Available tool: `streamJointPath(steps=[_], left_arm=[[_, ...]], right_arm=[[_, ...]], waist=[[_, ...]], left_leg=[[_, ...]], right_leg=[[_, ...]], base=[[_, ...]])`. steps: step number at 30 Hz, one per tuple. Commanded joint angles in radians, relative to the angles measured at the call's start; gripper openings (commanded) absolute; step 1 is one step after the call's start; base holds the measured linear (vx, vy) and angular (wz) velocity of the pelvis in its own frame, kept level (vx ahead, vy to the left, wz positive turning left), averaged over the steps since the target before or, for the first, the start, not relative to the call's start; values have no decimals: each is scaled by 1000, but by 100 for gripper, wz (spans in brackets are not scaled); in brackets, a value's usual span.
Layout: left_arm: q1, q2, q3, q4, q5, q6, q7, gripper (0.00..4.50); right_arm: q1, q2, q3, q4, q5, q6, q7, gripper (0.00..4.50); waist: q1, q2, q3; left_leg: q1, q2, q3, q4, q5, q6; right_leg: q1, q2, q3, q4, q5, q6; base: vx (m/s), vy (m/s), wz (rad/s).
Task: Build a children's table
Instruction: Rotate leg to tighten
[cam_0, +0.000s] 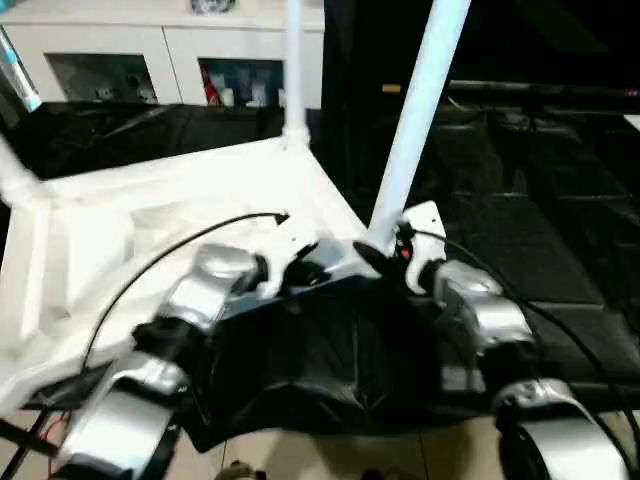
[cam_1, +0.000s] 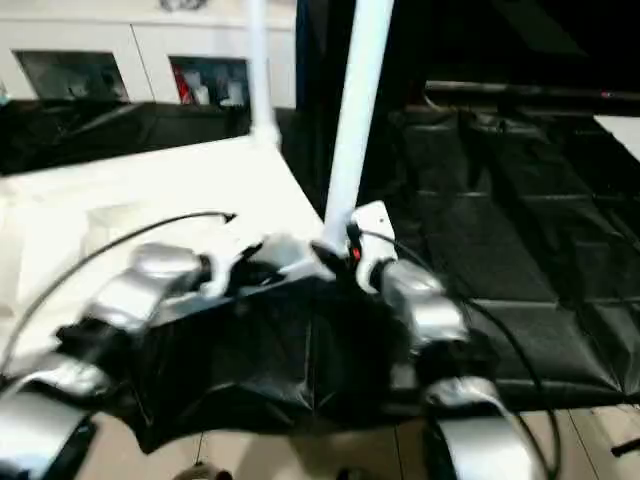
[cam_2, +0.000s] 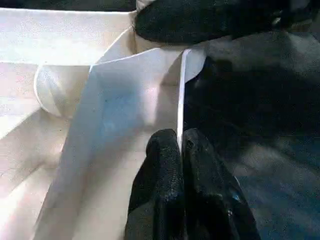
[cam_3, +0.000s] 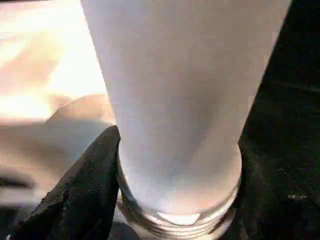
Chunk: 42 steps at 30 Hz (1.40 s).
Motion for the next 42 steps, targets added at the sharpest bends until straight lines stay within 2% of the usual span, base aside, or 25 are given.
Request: streamJointPath(steps=[1, 2, 3, 6, 7, 9, 11, 12, 13, 14, 15, 16, 20, 21, 24, 26, 27, 29, 32, 33, 35, 36, 42], left_arm=[[-52, -55, 32, -6, -15, -13, 92, 0], [-54, -66, 30, -6, -18, -17, 90, 0], [-55, -77, 25, -10, -18, -22, 88, 0], [-53, -75, 17, -15, -14, -34, 80, 0], [-53, -75, 15, -14, -14, -36, 80, 0], [-41, -60, 11, -28, -22, -45, 44, 0], [-31, -46, 9, -34, -23, -56, 13, 0], [-18, -31, 6, -46, -27, -72, -23, 0], [-9, -22, 4, -55, -30, -84, -48, 0], [-7, -19, 3, -57, -30, -85, -52, 0], [14, 10, -5, -80, -35, -93, -103, 0], [20, 18, -7, -86, -37, -93, -117, 0], [37, 47, -14, -109, -46, -95, -169, 0], [60, 85, -25, -145, -63, -105, -256, 0], [72, 106, -30, -164, -66, -126, -296, 0], [77, 113, -31, -173, -71, -126, -314, 0], [97, 139, -42, -204, -81, -131, -375, 0], [105, 148, -47, -216, -83, -121, -394, 0], [125, 170, -60, -248, -89, -101, -441, 0], [130, 176, -64, -256, -91, -100, -453, 0], [137, 184, -68, -262, -86, -103, -462, 0], [137, 184, -68, -263, -86, -103, -462, 0], [150, 195, -69, -284, -88, -93, -473, 0]], right_arm=[[-6, 89, 42, 45, 13, 5, -4, 276], [-11, 101, 46, 52, 11, -2, 3, 276], [-14, 112, 61, 57, -3, -22, 11, 276], [-14, 112, 71, 52, -12, -41, 39, 276], [-15, 113, 71, 53, -14, -47, 44, 311], [-16, 101, 61, 39, 4, -60, 78, 346], [-22, 81, 63, 39, 4, -72, 109, 348], [-22, 56, 74, 33, -3, -72, 147, 366], [-23, 38, 81, 30, -9, -73, 173, 366], [-22, 33, 83, 28, -10, -73, 180, 391], [-12, -22, 105, -2, -18, -64, 274, 396], [-8, -38, 112, -13, -20, -61, 303, 402], [8, -103, 135, -64, -12, -34, 417, 402], [31, -178, 166, -130, 3, 8, 563, 402], [41, -219, 183, -162, 9, 36, 649, 402], [45, -233, 191, -171, 10, 42, 679, 402], [48, -262, 206, -187, 13, 60, 735, 402], [50, -271, 210, -192, 14, 66, 756, 402], [60, -293, 232, -218, 11, 83, 799, 402], [64, -299, 239, -230, 11, 87, 809, 387], [70, -305, 249, -238, 4, 84, 819, 387], [70, -305, 249, -238, 3, 83, 818, 367], [83, -303, 254, -260, 8, 94, 824, 314]], waist=[[-2, -3, -79], [-2, -3, -79], [1, -3, -81], [0, -2, -81], [1, -2, -79], [2, -3, -79], [1, -3, -79], [1, -3, -78], [0, -6, -79], [-1, -5, -79], [-2, -7, -79], [-1, -7, -78], [4, -7, -78], [11, -8, -78], [14, -5, -77], [16, -7, -76], [21, -8, -76], [20, -7, -74], [20, -7, -75], [19, -8, -76], [20, -8, -76], [19, -8, -74], [19, -9, -76]], left_leg=[[20, 19, -14, -69, -225, 13], [21, 19, -13, -68, -226, 17], [17, 19, -14, -68, -211, 30], [18, 19, -11, -67, -207, 40], [18, 18, -11, -68, -215, 44], [19, 19, -12, -68, -226, 42], [19, 19, -12, -69, -229, 43], [18, 19, -13, -69, -229, 44], [16, 20, -13, -69, -226, 49], [15, 20, -13, -68, -225, 50], [14, 20, -13, -67, -219, 55], [14, 20, -12, -66, -221, 62], [17, 24, -11, -67, -211, 66], [15, 26, -11, -66, -203, 69], [17, 29, -8, -65, -209, 76], [18, 28, -9, -65, -219, 67], [18, 28, -10, -66, -225, 61], [16, 29, -11, -68, -233, 58], [17, 31, -12, -69, -229, 49], [18, 30, -11, -68, -225, 49], [18, 29, -11, -67, -229, 49], [18, 29, -11, -67, -231, 47], [18, 29, -12, -67, -222, 45]], right_leg=[[63, -56, 45, -76, -336, -152], [62, -56, 46, -76, -325, -155], [67, -56, 46, -70, -287, -163], [66, -54, 47, -68, -260, -173], [67, -55, 46, -70, -275, -173], [67, -56, 46, -73, -301, -167], [66, -56, 46, -74, -309, -163], [67, -56, 46, -74, -309, -162], [70, -56, 45, -73, -305, -162], [70, -56, 46, -71, -299, -165], [71, -56, 45, -70, -291, -170], [72, -56, 45, -70, -291, -171], [69, -54, 46, -69, -293, -176], [73, -53, 45, -64, -278, -180], [66, -53, 47, -63, -269, -184], [66, -55, 47, -68, -300, -179], [68, -56, 46, -69, -322, -172], [65, -55, 46, -70, -339, -165], [65, -55, 47, -67, -323, -170], [64, -54, 48, -65, -307, -178], [65, -55, 48, -66, -312, -179], [64, -55, 48, -67, -323, -175], [64, -55, 48, -65, -315, -172]], base=[[0, 0, 0], [0, 0, 0], [0, 0, 0], [0, 0, 0], [0, 0, 0], [0, 0, 0], [0, 0, 0], [0, 0, 0], [0, 0, 0], [0, 0, 0], [0, 0, 0], [0, 0, 0], [0, 0, 0], [0, 0, 0], [0, 0, 0], [0, 0, 0], [0, 0, 0], [0, 0, 0], [0, 0, 0], [0, 0, 0], [0, 0, 0], [0, 0, 0], [0, 0, 0]])
